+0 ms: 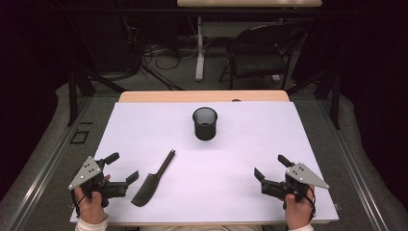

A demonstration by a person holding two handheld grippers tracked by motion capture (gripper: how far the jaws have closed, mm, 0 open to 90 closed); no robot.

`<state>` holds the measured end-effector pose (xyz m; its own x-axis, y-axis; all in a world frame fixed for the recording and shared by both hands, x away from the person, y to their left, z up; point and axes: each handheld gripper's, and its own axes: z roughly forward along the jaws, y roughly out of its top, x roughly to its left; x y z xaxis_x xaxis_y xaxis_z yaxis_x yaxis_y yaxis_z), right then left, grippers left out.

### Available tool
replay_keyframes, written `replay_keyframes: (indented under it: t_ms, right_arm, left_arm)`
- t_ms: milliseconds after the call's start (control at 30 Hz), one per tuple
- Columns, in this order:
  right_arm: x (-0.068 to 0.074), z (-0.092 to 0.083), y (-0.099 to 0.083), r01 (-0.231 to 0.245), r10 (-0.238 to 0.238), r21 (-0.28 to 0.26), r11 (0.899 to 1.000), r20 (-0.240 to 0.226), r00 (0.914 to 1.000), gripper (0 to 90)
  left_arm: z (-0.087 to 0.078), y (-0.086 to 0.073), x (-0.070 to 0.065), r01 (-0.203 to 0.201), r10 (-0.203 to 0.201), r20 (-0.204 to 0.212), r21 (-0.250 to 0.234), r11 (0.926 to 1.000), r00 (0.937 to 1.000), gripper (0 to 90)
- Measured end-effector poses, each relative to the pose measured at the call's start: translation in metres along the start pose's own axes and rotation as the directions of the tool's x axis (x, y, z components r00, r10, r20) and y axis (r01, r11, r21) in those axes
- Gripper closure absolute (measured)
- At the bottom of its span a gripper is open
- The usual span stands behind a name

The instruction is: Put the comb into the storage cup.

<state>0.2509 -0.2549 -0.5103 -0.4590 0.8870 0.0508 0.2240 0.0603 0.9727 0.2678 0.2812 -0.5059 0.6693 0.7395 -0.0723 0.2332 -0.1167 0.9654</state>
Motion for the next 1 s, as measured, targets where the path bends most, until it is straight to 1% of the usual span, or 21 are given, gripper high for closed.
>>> replay_keyframes:
  t_ms: [33,100,133,267,333,433,467,500,533,567,600,667,733,867,900,967,1000]
  right_arm:
    - [-0.001,0.0,-0.001,0.008,-0.008,0.009,1.0,-0.001,1.0,5.1]
    - [-0.001,0.001,-0.001,0.01,-0.01,0.005,1.0,-0.003,1.0,5.1]
    - [-0.001,0.001,-0.002,0.007,-0.007,0.014,1.0,-0.005,1.0,5.1]
    - [-0.001,0.003,-0.002,0.011,-0.011,0.015,1.0,-0.013,0.9999,5.1]
    - [-0.001,0.003,-0.002,0.015,-0.015,0.02,1.0,-0.013,0.9998,5.1]
    - [-0.002,0.005,-0.002,0.015,-0.014,0.023,1.0,-0.014,0.9998,5.1]
    - [-0.002,0.005,-0.002,0.015,-0.014,0.023,1.0,-0.014,0.9998,5.1]
    - [-0.002,0.006,-0.002,0.012,-0.011,0.017,1.0,-0.018,0.9998,5.1]
    - [-0.002,0.006,-0.002,0.012,-0.011,0.017,1.0,-0.018,0.9998,5.1]
    - [0.0,0.006,-0.002,0.022,-0.021,0.028,0.999,-0.02,0.9996,5.1]
    - [0.001,0.007,-0.002,0.02,-0.019,0.026,0.999,-0.022,0.9996,5.1]
    - [0.001,0.006,-0.002,0.026,-0.026,0.032,0.999,-0.026,0.9993,5.1]
    - [0.002,0.006,-0.002,0.032,-0.031,0.036,0.999,-0.026,0.9992,5.1]
    - [0.003,0.007,-0.003,0.031,-0.03,0.037,0.999,-0.029,0.9991,5.1]
    - [0.003,0.007,-0.003,0.03,-0.029,0.038,0.999,-0.031,0.9991,5.1]
    - [0.004,0.008,-0.003,0.031,-0.03,0.038,0.999,-0.031,0.9991,5.1]
    - [0.003,0.008,-0.004,0.035,-0.034,0.042,0.999,-0.029,0.999,5.1]
  left_arm:
    - [0.0,0.0,0.0,0.003,-0.003,-0.003,-0.002,1.0,1.0,0.4]
    - [0.001,0.001,0.0,0.005,-0.005,0.001,-0.002,1.0,1.0,0.4]
    - [0.002,0.0,0.0,0.006,-0.006,0.0,0.003,1.0,1.0,0.4]
    - [0.005,0.0,-0.001,0.021,-0.021,-0.001,0.018,0.9996,0.9998,0.4]
    - [0.008,-0.001,-0.002,0.024,-0.024,-0.018,0.031,0.9992,0.9996,0.4]
    - [0.008,-0.001,-0.002,0.035,-0.034,-0.006,0.037,0.9987,0.9994,0.4]
    - [0.008,-0.002,-0.002,0.032,-0.032,-0.005,0.038,0.9988,0.9995,0.4]
    - [0.009,-0.002,-0.003,0.029,-0.028,-0.009,0.053,0.9982,0.9996,0.4]
    - [0.009,-0.002,-0.003,0.029,-0.028,-0.009,0.053,0.9982,0.9996,0.4]
    - [0.009,-0.002,-0.003,0.026,-0.025,-0.019,0.061,0.9978,0.9995,0.4]
    - [0.009,-0.002,-0.004,0.026,-0.024,-0.027,0.068,0.9974,0.9993,0.4]
    - [0.01,-0.002,-0.005,0.03,-0.028,-0.03,0.073,0.9969,0.9991,0.4]
    - [0.011,-0.001,-0.006,0.022,-0.019,-0.039,0.082,0.9964,0.9991,0.4]
    - [0.011,0.002,-0.007,0.037,-0.033,-0.038,0.097,0.9946,0.9987,0.4]
    - [0.011,0.003,-0.007,0.041,-0.038,-0.035,0.09,0.9951,0.9987,0.4]
    - [0.011,0.007,-0.008,0.028,-0.025,-0.042,0.08,0.9964,0.9988,0.7]
    - [0.011,0.009,-0.008,0.028,-0.024,-0.05,0.078,0.9966,0.9985,1.4]
